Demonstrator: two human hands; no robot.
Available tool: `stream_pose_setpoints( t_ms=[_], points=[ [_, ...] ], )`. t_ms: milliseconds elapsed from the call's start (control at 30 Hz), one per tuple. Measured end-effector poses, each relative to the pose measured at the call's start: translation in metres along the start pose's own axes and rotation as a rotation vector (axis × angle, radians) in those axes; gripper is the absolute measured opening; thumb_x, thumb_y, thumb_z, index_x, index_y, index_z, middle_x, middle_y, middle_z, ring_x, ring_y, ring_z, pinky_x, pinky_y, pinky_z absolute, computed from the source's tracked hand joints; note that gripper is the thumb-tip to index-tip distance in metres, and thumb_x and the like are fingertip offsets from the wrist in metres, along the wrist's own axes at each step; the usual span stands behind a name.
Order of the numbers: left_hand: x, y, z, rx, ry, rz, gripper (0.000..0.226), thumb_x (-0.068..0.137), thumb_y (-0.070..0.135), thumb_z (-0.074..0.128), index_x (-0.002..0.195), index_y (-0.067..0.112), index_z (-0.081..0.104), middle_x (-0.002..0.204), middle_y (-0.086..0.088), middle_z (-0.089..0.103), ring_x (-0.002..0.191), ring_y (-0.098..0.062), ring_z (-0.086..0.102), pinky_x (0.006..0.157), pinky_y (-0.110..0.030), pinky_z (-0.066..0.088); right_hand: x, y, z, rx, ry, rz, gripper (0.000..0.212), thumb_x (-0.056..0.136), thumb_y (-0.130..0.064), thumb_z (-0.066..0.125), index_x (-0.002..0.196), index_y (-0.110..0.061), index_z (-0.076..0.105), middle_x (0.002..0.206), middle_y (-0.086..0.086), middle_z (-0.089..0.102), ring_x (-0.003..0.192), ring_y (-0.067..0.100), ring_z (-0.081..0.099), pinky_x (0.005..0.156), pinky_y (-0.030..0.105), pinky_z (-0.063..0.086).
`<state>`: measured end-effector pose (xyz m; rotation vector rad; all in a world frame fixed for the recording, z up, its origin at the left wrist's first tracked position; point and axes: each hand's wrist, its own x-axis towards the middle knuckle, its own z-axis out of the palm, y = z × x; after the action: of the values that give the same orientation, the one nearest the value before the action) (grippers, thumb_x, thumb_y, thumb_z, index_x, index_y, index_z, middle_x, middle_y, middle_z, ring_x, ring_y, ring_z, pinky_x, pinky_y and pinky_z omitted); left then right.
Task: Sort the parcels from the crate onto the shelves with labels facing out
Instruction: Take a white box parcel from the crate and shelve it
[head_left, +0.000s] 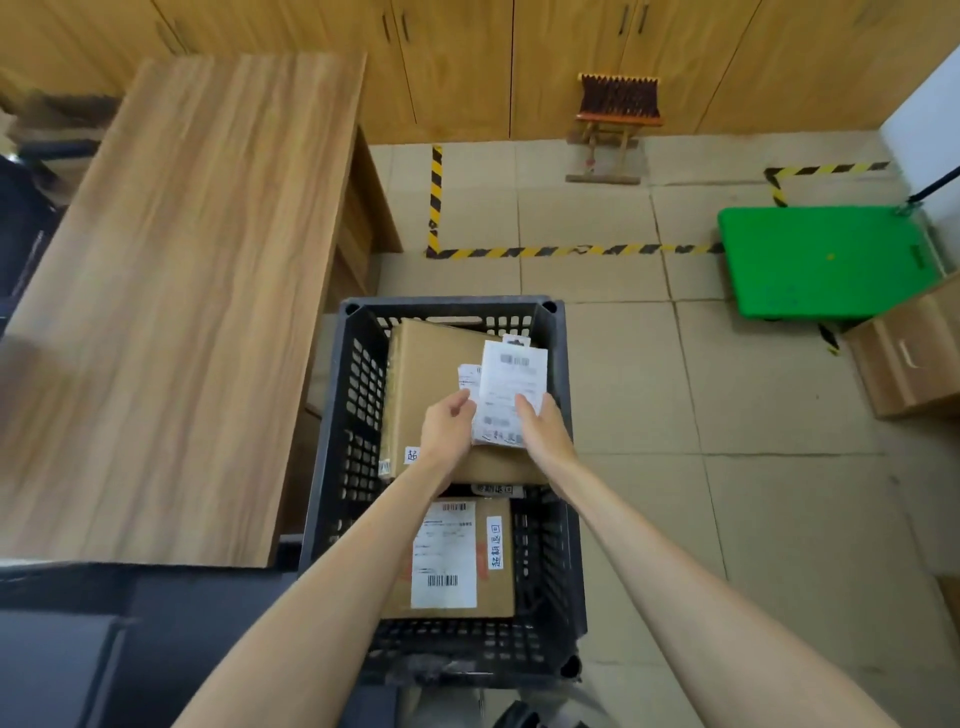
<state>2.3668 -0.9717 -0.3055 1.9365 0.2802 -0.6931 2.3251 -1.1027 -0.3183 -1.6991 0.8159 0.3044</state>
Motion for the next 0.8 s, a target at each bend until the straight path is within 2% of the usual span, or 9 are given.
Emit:
stream_pose_setpoints(
  t_ms=[33, 100, 167, 233, 333, 433, 533, 700, 800],
  points=[
    [-0.005, 0.005, -0.005, 0.012, 0.007, 0.02, 0.039, 0.105, 0.016, 0.047, 0.142, 0.009, 0.053, 0.137, 0.003, 0.058, 0.128, -0.015, 0.053, 0.105, -0.026, 0.045, -0.002, -0.004, -0.002, -0.033, 0.006, -0.041, 0.054, 0.087, -0.057, 0.042, 0.123, -0.019, 0.052, 0.125, 0.002, 0.059, 0.105, 0.015, 0.063, 0.089, 0.041, 0.055],
    [-0.018, 0.022, -0.019, 0.071, 0.017, 0.058, 0.037, 0.106, 0.016, 0.046, 0.141, 0.009, 0.054, 0.133, 0.004, 0.059, 0.12, -0.01, 0.053, 0.092, -0.011, 0.042, -0.001, -0.017, -0.005, -0.16, -0.017, -0.12, 0.044, 0.093, -0.044, 0.047, 0.121, -0.011, 0.054, 0.123, 0.006, 0.059, 0.102, 0.02, 0.064, 0.09, 0.048, 0.054],
    [-0.031, 0.038, -0.041, 0.168, 0.067, 0.124, 0.039, 0.106, 0.021, 0.046, 0.144, 0.011, 0.051, 0.141, 0.0, 0.056, 0.126, -0.013, 0.051, 0.095, -0.017, 0.036, -0.023, -0.057, -0.009, -0.299, -0.049, -0.207, 0.044, 0.098, -0.037, 0.048, 0.128, -0.006, 0.052, 0.129, 0.006, 0.056, 0.111, 0.025, 0.059, 0.097, 0.043, 0.048],
    [-0.045, 0.055, -0.07, 0.278, 0.114, 0.201, 0.042, 0.105, 0.026, 0.048, 0.145, 0.013, 0.05, 0.144, -0.004, 0.055, 0.132, -0.018, 0.051, 0.1, -0.023, 0.035, -0.038, -0.093, -0.008, -0.427, -0.095, -0.309, 0.041, 0.099, -0.035, 0.048, 0.129, -0.01, 0.055, 0.128, 0.003, 0.056, 0.113, 0.022, 0.056, 0.094, 0.035, 0.045],
    [-0.075, 0.08, -0.125, 0.542, 0.215, 0.344, 0.043, 0.105, 0.03, 0.046, 0.145, 0.014, 0.051, 0.145, -0.004, 0.054, 0.133, -0.02, 0.05, 0.107, -0.03, 0.037, -0.062, -0.152, 0.009, -0.643, -0.176, -0.536, 0.029, 0.099, -0.036, 0.046, 0.106, -0.014, 0.063, 0.103, 0.003, 0.064, 0.092, 0.022, 0.06, 0.077, 0.036, 0.05],
    [-0.117, 0.092, -0.185, 0.781, 0.368, 0.4, 0.044, 0.106, 0.036, 0.042, 0.144, 0.017, 0.05, 0.143, -0.005, 0.054, 0.132, -0.023, 0.049, 0.106, -0.036, 0.04, -0.097, -0.209, 0.043, -0.817, -0.234, -0.784, 0.028, 0.099, -0.038, 0.045, 0.088, -0.017, 0.061, 0.091, 0.004, 0.063, 0.087, 0.025, 0.061, 0.066, 0.034, 0.043],
    [-0.17, 0.083, -0.242, 0.833, 0.583, 0.347, 0.045, 0.105, 0.042, 0.04, 0.144, 0.021, 0.048, 0.141, -0.005, 0.055, 0.127, -0.026, 0.053, 0.103, -0.039, 0.046, -0.149, -0.251, 0.088, -0.918, -0.292, -1.008, 0.029, 0.1, -0.038, 0.043, 0.083, -0.019, 0.057, 0.088, 0.002, 0.061, 0.084, 0.024, 0.06, 0.061, 0.033, 0.04],
    [-0.286, 0.015, -0.312, 0.791, 0.836, 0.188, 0.046, 0.104, 0.045, 0.04, 0.144, 0.025, 0.047, 0.141, -0.006, 0.055, 0.129, -0.03, 0.051, 0.1, -0.047, 0.048, -0.254, -0.254, 0.174, -0.905, -0.403, -1.343, 0.034, 0.101, -0.036, 0.045, 0.107, -0.011, 0.066, 0.108, 0.008, 0.064, 0.096, 0.026, 0.062, 0.084, 0.041, 0.054],
    [-0.368, -0.042, -0.33, 0.725, 0.972, 0.072, 0.04, 0.103, 0.041, 0.045, 0.138, 0.022, 0.053, 0.137, -0.004, 0.056, 0.125, -0.028, 0.053, 0.1, -0.045, 0.047, -0.323, -0.233, 0.219, -0.946, -0.453, -1.546, 0.035, 0.1, -0.037, 0.046, 0.108, -0.009, 0.065, 0.109, 0.013, 0.065, 0.102, 0.031, 0.06, 0.084, 0.042, 0.051]
  ],
)
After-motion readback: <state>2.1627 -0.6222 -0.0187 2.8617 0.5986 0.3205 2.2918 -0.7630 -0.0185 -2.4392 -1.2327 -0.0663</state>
